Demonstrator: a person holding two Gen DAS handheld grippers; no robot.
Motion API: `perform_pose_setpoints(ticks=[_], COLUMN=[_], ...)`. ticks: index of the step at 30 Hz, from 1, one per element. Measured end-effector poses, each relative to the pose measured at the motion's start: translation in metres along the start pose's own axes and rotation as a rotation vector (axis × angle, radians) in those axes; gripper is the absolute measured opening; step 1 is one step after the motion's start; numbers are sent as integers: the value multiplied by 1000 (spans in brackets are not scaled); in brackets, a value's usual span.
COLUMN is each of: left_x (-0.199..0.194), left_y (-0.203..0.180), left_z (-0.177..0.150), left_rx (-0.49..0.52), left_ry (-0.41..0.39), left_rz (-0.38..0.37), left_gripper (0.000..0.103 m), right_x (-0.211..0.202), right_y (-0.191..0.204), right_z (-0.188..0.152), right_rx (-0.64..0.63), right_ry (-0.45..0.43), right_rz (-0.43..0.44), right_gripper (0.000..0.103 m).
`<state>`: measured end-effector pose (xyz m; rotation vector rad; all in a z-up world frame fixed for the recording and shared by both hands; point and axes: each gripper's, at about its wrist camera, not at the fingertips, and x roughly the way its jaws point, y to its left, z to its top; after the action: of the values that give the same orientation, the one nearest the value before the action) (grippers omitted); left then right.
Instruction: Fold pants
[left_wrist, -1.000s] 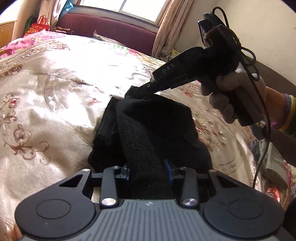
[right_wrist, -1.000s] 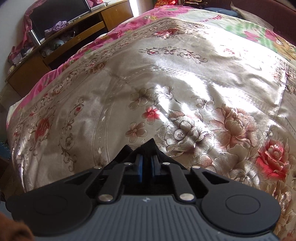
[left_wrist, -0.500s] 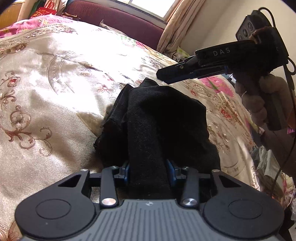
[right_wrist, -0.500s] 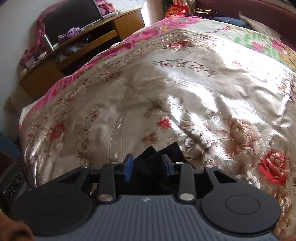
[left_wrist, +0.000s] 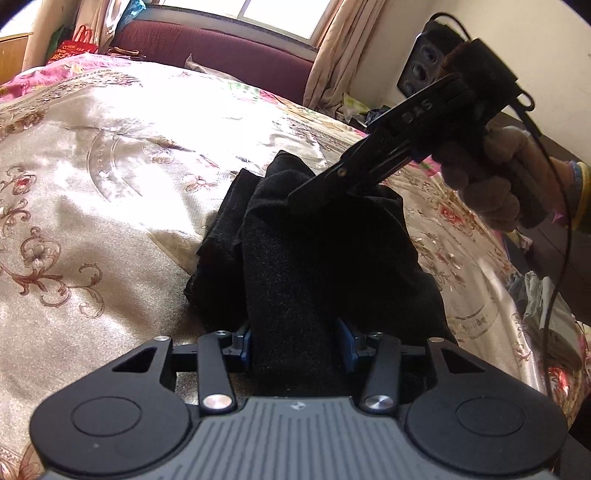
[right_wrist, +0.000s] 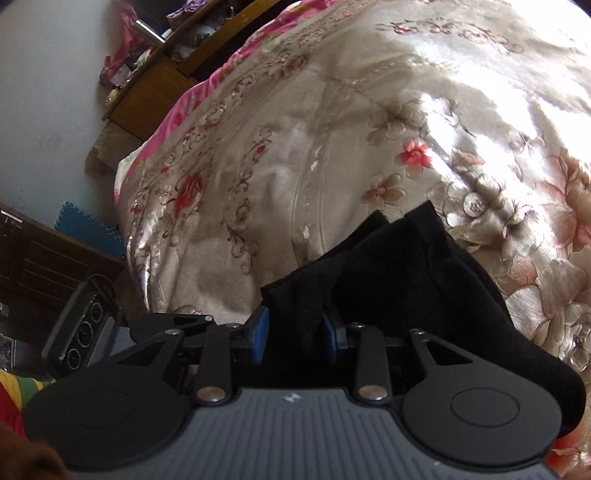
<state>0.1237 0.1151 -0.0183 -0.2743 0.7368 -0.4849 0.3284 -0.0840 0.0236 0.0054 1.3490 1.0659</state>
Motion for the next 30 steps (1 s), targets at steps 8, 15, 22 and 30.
perform_pose_setpoints(ticks=[8, 15, 22, 30], left_x=[5, -1, 25, 1], left_y=[-6, -15, -2, 5], left_z=[3, 22, 40, 53], left_rx=[14, 76, 116, 109], left_ry=[20, -49, -29, -79], left_rz=[8, 31, 116, 72], left_gripper=[64, 64, 59, 51], right_x=[12, -22, -3, -37], right_y=[-24, -32, -64, -40], right_z=[-16, -26, -12, -46], right_rx=[245, 306, 435, 438], right_ry=[-291, -501, -566, -710], right_rz=[142, 96, 2, 76], right_gripper=[9, 7, 6, 6])
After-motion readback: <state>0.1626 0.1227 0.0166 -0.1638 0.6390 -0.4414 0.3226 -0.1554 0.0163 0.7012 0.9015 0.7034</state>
